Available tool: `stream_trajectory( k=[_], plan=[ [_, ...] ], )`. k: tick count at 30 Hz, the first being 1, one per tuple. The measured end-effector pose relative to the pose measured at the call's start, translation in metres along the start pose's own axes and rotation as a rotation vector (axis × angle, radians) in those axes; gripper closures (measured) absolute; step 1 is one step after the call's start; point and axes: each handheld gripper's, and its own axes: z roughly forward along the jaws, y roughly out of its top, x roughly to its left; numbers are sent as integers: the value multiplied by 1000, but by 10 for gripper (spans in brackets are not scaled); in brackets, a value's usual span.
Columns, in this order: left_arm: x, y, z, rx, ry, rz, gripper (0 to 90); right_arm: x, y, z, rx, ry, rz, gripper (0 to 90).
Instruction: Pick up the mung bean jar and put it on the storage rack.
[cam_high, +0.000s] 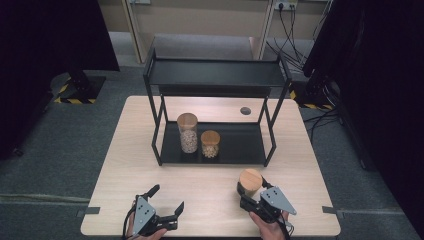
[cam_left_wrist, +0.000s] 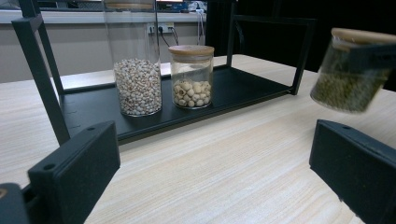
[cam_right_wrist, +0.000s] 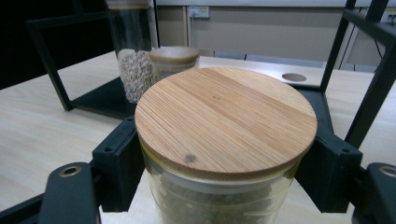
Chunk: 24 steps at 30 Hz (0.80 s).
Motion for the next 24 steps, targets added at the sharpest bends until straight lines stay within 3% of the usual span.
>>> stream_trajectory(
  k=[24],
  plan=[
    [0, 0, 0, -2, 2, 0, 12, 2, 35, 40, -5, 16, -14, 253]
  ],
)
